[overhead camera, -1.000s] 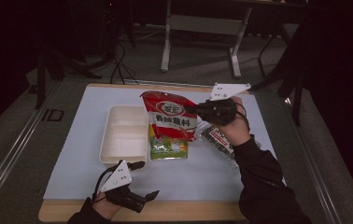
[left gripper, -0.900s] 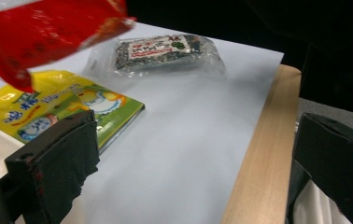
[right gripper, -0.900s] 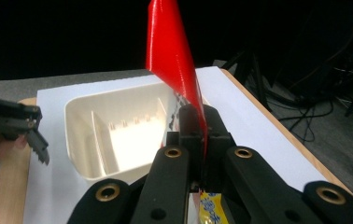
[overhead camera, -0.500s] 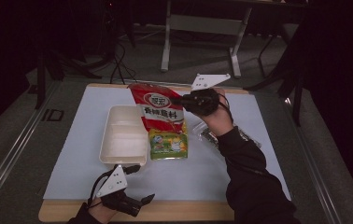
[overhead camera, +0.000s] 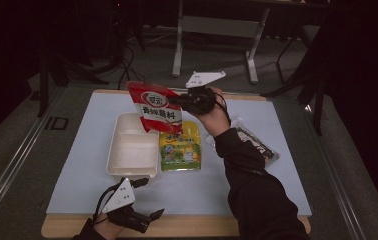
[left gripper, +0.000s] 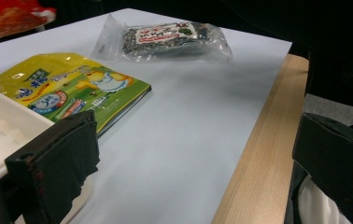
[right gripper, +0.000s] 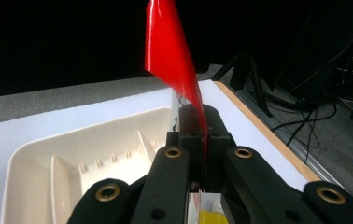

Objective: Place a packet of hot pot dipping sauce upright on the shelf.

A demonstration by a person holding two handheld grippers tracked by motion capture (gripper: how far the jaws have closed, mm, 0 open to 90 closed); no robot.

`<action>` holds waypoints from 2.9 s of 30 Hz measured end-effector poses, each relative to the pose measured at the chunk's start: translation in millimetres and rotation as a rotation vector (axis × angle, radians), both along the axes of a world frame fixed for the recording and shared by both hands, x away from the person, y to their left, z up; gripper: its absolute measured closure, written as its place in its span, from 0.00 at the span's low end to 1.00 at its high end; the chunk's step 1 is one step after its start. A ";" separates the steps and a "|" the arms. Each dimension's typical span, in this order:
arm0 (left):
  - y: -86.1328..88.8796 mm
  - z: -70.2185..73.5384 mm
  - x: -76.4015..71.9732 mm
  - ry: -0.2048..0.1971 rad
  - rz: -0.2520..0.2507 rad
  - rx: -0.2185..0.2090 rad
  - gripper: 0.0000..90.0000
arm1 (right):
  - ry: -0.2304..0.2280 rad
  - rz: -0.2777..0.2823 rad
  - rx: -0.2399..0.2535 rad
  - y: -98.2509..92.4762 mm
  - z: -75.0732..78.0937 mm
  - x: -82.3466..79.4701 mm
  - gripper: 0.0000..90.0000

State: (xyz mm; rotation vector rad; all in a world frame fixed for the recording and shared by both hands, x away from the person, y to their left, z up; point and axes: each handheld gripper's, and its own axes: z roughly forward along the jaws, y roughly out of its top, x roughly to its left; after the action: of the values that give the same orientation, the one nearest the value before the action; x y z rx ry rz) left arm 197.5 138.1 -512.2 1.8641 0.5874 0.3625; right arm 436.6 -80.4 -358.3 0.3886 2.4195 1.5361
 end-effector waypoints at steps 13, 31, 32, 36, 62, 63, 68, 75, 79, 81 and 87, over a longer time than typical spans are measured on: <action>1.8 -0.3 -1.7 -0.002 0.002 -0.005 0.02 | 0.027 0.030 0.030 32.8 -16.5 21.6 1.00; 2.9 -0.5 -3.3 -0.004 -0.002 -0.004 0.02 | 0.058 0.050 0.044 72.3 -47.2 35.2 1.00; 3.0 -0.6 -3.3 -0.004 -0.001 -0.001 0.02 | 0.063 0.050 0.043 73.0 -48.7 35.4 1.00; 2.6 -0.7 -3.3 -0.003 -0.003 -0.001 0.02 | 0.075 0.046 0.048 74.1 -51.6 34.9 1.00; -1.5 -2.6 -2.4 -0.007 -0.013 0.019 0.02 | 0.115 0.045 0.001 58.0 -64.5 28.3 0.88; -1.5 -2.6 -2.4 -0.007 -0.013 0.019 0.02 | 0.115 0.045 0.001 58.0 -64.5 28.3 0.88; -4.2 -3.0 -1.3 -0.006 -0.015 0.024 0.02 | 0.127 0.047 -0.029 50.1 -68.8 23.5 0.77; -6.2 -4.5 0.3 -0.003 -0.019 0.031 0.02 | 0.106 0.044 -0.037 35.2 -67.2 13.3 0.73; -6.5 -4.9 1.1 -0.003 -0.019 0.032 0.02 | 0.090 0.034 -0.061 22.7 -70.2 6.9 0.73; -7.2 -4.9 1.6 -0.004 -0.019 0.034 0.02 | 0.094 0.027 -0.066 15.1 -72.2 5.6 0.73; -9.9 -6.2 3.5 -0.001 -0.023 0.037 0.02 | 0.099 -0.001 -0.076 -10.8 -79.4 -0.7 0.73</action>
State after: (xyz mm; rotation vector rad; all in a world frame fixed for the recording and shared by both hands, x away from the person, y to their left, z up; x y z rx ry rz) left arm 201.0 128.2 -518.4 1.9047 0.5618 0.3610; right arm 435.9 -91.2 -437.7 0.4608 2.5429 1.4511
